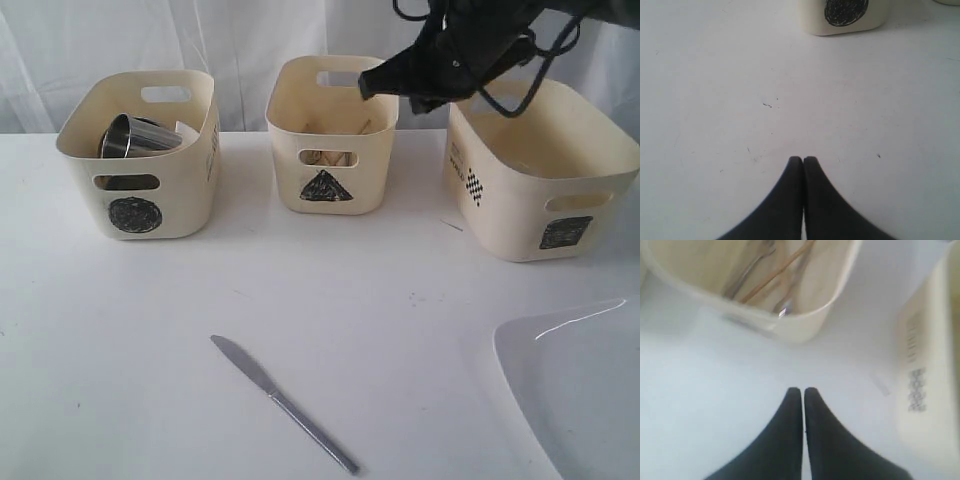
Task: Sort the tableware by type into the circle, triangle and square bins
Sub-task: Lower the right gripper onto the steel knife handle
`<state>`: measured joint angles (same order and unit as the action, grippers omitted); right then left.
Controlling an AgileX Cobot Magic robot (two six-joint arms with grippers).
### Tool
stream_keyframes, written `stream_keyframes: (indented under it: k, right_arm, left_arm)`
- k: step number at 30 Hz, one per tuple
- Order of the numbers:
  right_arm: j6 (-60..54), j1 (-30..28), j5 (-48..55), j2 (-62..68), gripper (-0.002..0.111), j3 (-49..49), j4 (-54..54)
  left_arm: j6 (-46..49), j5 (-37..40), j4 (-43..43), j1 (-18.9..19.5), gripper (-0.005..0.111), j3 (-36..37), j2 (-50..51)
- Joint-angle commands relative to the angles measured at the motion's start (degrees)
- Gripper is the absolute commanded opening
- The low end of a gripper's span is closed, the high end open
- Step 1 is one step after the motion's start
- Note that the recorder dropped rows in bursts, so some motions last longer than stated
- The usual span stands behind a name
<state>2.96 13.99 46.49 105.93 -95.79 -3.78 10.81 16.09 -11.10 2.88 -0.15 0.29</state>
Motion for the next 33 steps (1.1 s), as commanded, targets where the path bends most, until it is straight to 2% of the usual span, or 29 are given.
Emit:
stream_keyframes:
  k: [1, 3, 5, 7, 10, 13, 15, 19, 20, 22, 27, 33]
  right_arm:
    - [-19.36, 3.05, 15.67, -1.48, 0.000, 0.05, 22.58]
    - [-18.58, 8.25, 17.81, -1.60, 0.000, 2.30, 20.65]
    - [-13.22, 15.06, 17.39, -1.81, 0.000, 6.27, 15.77]
    - [-6.71, 23.40, 13.61, -1.68, 0.000, 11.41, 7.21]
    - [-4.01, 28.36, 7.65, -1.37, 0.000, 15.68, 3.47]
    - [-3.76, 29.94, 4.75, -0.67, 0.000, 17.66, 3.78]
    - [-3.76, 29.94, 5.74, 0.03, 0.005, 18.04, 3.78]
    - [-3.76, 29.94, 8.00, 2.19, 0.027, 18.89, 3.78]
    - [-3.54, 29.94, 8.82, 3.46, 0.040, 19.01, 3.78]
    - [-0.86, 29.94, 9.37, 4.43, 0.048, 19.01, 3.78]
    - [1.96, 29.94, 7.20, 5.62, 0.050, 19.29, 3.78]
    - [-1.42, 29.94, 1.76, 5.68, 0.050, 21.02, 3.78]
  left_arm:
    - [-0.41, -0.08, -0.63, -0.19, 0.000, 0.15, -0.22]
    - [-0.41, -0.08, -0.63, -0.19, 0.000, 0.15, -0.22]
    - [-0.41, -0.08, -0.63, -0.19, 0.000, 0.15, -0.22]
    - [-0.41, -0.08, -0.63, -0.19, 0.000, 0.15, -0.22]
    - [-0.41, -0.08, -0.63, -0.19, 0.000, 0.15, -0.22]
    - [-0.41, -0.08, -0.63, -0.19, 0.000, 0.15, -0.22]
    - [-0.41, -0.08, -0.63, -0.19, 0.000, 0.15, -0.22]
    - [-0.41, -0.08, -0.63, -0.19, 0.000, 0.15, -0.22]
    - [-0.41, -0.08, -0.63, -0.19, 0.000, 0.15, -0.22]
    - [-0.41, -0.08, -0.63, -0.19, 0.000, 0.15, -0.22]
    - [-0.41, -0.08, -0.63, -0.19, 0.000, 0.15, -0.22]
    - [-0.41, -0.08, -0.63, -0.19, 0.000, 0.15, -0.22]
